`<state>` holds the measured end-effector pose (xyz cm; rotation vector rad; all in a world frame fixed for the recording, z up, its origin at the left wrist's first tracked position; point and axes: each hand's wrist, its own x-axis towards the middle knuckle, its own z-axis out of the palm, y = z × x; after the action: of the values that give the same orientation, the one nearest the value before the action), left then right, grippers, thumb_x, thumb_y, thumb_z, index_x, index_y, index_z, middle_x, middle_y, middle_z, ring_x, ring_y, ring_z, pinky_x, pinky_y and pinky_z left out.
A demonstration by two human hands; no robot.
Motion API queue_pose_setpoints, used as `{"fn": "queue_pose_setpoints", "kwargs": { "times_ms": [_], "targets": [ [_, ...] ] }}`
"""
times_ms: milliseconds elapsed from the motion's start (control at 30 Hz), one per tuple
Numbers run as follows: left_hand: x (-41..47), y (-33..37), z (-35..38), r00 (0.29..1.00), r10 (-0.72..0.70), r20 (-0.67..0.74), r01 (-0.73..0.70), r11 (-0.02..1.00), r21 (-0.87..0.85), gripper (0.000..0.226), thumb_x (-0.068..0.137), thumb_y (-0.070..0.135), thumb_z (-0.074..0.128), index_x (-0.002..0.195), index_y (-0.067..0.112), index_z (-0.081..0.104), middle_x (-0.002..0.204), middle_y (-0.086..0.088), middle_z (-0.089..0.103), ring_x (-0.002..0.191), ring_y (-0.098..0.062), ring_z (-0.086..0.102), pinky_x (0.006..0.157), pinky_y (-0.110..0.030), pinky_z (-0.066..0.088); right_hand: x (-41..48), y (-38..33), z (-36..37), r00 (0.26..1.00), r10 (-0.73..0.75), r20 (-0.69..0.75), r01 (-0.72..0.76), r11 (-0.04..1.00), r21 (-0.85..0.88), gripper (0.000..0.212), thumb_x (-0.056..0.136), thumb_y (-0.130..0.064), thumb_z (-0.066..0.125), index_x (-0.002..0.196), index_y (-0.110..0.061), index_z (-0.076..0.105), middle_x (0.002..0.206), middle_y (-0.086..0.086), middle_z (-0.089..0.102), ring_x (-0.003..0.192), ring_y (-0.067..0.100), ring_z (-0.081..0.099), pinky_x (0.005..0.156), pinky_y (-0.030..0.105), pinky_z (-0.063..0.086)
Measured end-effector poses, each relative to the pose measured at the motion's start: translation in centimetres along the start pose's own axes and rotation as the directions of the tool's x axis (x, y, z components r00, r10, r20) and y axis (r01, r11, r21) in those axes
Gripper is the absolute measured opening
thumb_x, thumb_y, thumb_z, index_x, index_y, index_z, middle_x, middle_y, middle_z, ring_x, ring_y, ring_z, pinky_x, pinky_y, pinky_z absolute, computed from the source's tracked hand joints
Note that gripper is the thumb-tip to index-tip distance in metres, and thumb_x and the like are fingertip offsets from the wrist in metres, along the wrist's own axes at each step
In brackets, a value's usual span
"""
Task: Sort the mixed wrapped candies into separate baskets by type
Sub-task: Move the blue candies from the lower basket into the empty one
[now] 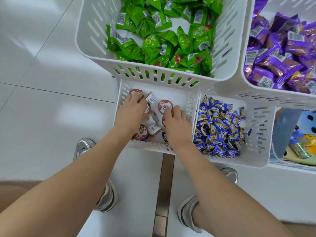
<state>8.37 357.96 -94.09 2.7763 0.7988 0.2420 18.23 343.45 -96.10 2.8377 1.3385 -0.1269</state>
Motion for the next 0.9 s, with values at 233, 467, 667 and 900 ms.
{"fn": "queue_pose_setpoints", "kwargs": {
  "times_ms": [233,467,667,900],
  "targets": [
    [-4.5,0.5,1.1,0.994,-0.104,0.013,0.104,0.994,0.032,0.01,0.089,0.013,0.071,0.093,0.018,0.064,0.088,0.001,0.063,0.076,-0.027,0.063,0.053,-0.037,0.05,-0.2,0.5,-2.0,0.966,-0.077,0.246,0.106,0.989,-0.107,0.01,0.096,-0.008,0.065,0.1,-0.016,0.068,0.102,0.008,0.071,0.091,0.031,0.071,0.065,0.033,0.042],
    [-5.6,1.7,1.8,0.994,-0.089,0.058,0.089,0.996,0.007,0.053,0.067,0.045,0.089,0.109,0.022,0.067,0.116,-0.003,0.056,0.108,-0.029,0.048,0.09,-0.043,0.047,-2.1,-0.2,-2.2,0.936,-0.072,0.344,0.087,0.996,-0.029,0.028,0.093,-0.002,0.062,0.12,-0.011,0.064,0.122,0.011,0.064,0.107,0.033,0.068,0.079,0.039,0.052],
    [-4.5,1.1,2.2,0.994,0.041,0.104,-0.037,0.999,-0.039,0.092,0.062,0.074,0.07,0.131,0.015,0.061,0.136,-0.01,0.048,0.132,-0.034,0.039,0.112,-0.048,0.038,-1.7,-0.2,-2.4,0.944,-0.067,0.324,0.064,0.998,0.019,0.033,0.092,0.005,0.06,0.123,-0.008,0.063,0.119,0.014,0.067,0.107,0.034,0.068,0.074,0.038,0.048],
    [-2.5,1.3,3.7,0.985,0.087,0.147,-0.108,0.984,0.141,0.063,0.069,0.06,0.08,0.119,0.025,0.063,0.135,-0.008,0.047,0.138,-0.035,0.036,0.115,-0.059,0.031,-1.3,0.0,-2.1,0.934,-0.028,0.357,0.032,0.999,-0.005,0.034,0.093,0.005,0.061,0.124,-0.007,0.065,0.123,0.014,0.067,0.114,0.033,0.067,0.085,0.04,0.055]
  ]
}}
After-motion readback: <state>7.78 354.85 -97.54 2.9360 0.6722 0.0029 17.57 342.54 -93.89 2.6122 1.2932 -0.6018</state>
